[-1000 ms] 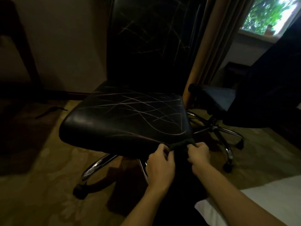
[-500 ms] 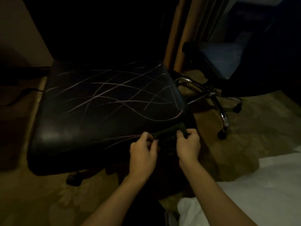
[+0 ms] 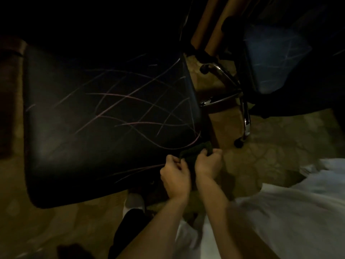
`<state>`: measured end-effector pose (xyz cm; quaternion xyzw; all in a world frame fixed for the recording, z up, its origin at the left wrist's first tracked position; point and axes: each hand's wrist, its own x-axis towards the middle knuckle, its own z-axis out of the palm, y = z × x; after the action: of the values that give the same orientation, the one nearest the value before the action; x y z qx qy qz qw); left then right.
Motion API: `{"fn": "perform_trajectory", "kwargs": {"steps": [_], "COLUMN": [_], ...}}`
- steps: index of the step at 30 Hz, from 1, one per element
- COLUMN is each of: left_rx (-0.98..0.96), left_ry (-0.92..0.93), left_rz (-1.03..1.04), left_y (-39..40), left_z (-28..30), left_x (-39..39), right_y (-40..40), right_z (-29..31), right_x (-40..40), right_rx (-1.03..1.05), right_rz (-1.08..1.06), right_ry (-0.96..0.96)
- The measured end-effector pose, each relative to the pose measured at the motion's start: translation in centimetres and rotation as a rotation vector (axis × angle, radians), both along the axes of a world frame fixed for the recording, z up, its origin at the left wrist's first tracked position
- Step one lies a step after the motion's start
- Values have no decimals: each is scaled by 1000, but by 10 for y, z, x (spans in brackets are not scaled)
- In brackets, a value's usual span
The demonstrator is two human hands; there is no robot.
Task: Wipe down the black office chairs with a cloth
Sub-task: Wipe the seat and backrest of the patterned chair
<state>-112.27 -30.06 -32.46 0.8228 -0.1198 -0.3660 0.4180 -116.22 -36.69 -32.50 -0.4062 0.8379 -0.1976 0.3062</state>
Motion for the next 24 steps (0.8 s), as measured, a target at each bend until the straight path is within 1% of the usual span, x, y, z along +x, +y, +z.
{"fn": "perform_trajectory", "kwargs": {"steps": [3,6,8,12,14,17,21,24], "left_rx": [58,94,111,139,153,118,125,87], "left_ry": [-12,9,-2,-106,-120,-69,62,52], "left_rz": [-12,26,58,164,180,152,67,64], "left_y": [12,27,42,78,90,85,49,36], "left_z": [-1,5,12,19,18,16,15,10], "left_x": [12,32,50,93,104,96,63,46], "right_y": [12,32,50,85,97,91,59,50], "right_z": [6,5,3,0,-2,-5,-1,-2], "right_x": [20,42,58,97,104,90,50,32], "right_rx": [0,36,78,166,174,133,64,32], "right_rz": [-62,-103,-62,43,96,115,70,135], "right_ry": [40,8,-9,-43,-44,-32,24,49]}}
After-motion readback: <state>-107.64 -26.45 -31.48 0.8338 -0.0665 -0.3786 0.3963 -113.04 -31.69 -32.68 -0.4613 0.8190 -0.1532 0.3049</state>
